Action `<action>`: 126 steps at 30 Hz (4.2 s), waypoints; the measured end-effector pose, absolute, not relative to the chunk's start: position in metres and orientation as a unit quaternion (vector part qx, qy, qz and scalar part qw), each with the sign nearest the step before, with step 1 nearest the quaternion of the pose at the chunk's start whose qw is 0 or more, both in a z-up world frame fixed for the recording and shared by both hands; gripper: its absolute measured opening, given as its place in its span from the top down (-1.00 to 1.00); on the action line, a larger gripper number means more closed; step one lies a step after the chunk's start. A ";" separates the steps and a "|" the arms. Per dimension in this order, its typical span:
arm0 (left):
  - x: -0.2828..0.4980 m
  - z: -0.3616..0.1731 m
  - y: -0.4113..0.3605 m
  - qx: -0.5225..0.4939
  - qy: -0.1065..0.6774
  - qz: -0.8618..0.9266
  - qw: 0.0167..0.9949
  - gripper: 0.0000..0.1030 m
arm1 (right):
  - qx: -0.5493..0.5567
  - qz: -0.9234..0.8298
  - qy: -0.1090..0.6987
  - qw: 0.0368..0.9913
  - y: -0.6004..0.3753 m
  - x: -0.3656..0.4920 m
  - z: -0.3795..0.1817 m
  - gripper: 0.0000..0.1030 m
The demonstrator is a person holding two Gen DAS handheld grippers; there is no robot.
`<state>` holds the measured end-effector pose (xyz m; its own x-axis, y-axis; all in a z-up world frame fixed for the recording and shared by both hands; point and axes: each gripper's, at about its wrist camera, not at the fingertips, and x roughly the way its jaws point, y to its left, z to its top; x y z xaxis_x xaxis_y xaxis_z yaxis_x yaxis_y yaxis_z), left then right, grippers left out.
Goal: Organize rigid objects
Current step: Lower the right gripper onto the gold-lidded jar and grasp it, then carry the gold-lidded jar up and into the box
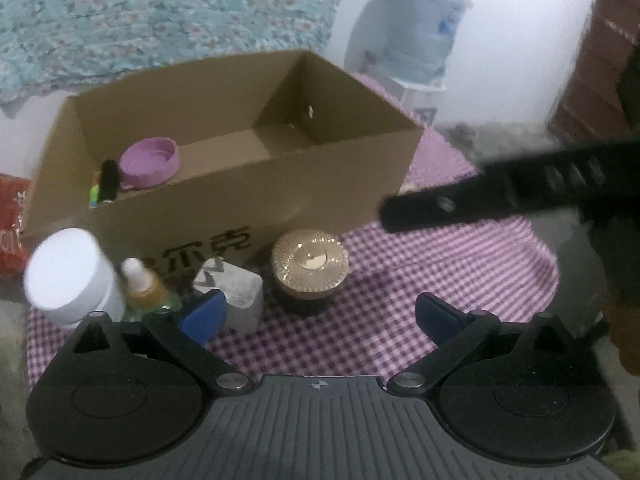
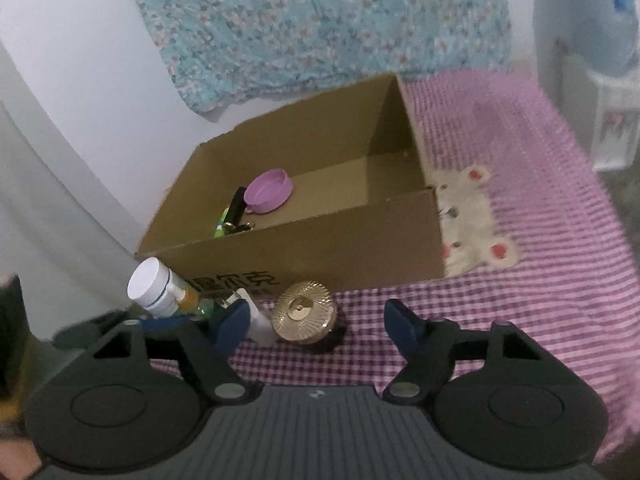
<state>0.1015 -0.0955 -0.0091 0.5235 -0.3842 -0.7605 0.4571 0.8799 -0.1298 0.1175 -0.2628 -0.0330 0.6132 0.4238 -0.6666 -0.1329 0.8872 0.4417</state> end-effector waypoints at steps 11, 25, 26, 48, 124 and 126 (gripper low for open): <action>0.123 -0.033 -0.113 0.058 0.466 -0.257 0.844 -0.34 | 0.212 0.193 0.457 0.842 -0.253 0.167 -0.075 0.02; 0.145 -0.046 -0.126 0.053 0.485 -0.249 0.837 -0.33 | 0.236 0.212 0.485 0.815 -0.260 0.178 -0.096 0.11; 0.145 -0.046 -0.127 0.053 0.484 -0.251 0.836 -0.33 | 0.235 0.211 0.486 0.815 -0.262 0.177 -0.095 0.10; 0.137 -0.041 -0.177 0.079 0.463 -0.327 0.820 -0.34 | 0.257 0.154 0.485 0.821 -0.321 0.138 -0.091 0.10; 0.344 0.015 -0.092 -0.104 0.496 -0.084 0.858 -0.12 | 0.127 0.289 0.515 0.797 -0.218 0.404 -0.033 0.10; 0.350 0.006 -0.091 -0.110 0.506 -0.077 0.852 -0.12 | 0.113 0.287 0.522 0.795 -0.213 0.411 -0.043 0.10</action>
<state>0.3502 -0.0912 0.0063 0.4767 -0.2415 -0.8452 0.0197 0.9642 -0.2644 0.4114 -0.2127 -0.0430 0.2901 0.5747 -0.7652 -0.3385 0.8095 0.4797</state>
